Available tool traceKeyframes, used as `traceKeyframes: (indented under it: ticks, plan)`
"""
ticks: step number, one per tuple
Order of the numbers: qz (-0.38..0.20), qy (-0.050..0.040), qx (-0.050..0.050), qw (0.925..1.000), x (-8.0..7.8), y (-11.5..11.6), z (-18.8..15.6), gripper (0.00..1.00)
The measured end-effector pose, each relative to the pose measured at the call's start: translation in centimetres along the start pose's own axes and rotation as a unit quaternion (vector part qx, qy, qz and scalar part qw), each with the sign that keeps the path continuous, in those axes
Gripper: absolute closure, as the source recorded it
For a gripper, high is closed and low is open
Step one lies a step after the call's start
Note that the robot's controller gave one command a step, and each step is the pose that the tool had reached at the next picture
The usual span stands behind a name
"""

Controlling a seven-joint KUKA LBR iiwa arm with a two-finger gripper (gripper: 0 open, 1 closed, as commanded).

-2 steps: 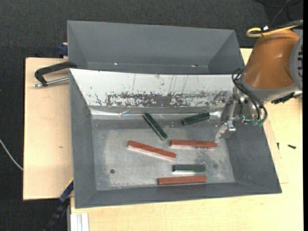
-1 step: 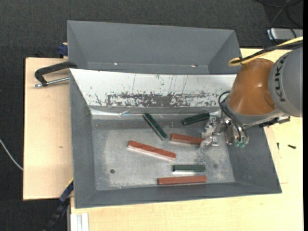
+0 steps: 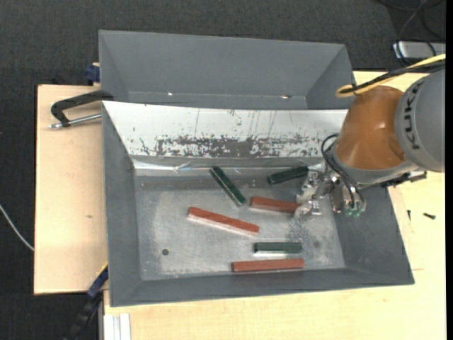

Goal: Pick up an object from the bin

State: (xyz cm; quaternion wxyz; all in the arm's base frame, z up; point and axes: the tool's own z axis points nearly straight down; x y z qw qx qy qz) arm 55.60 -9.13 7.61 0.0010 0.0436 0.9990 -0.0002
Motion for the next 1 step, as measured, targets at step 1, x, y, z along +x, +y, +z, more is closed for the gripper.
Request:
traceKeyframes:
  ticks: [1]
  plan:
    - [0.003,-0.0073,0.0,1.0,-0.27,-0.53,-18.98,1.0]
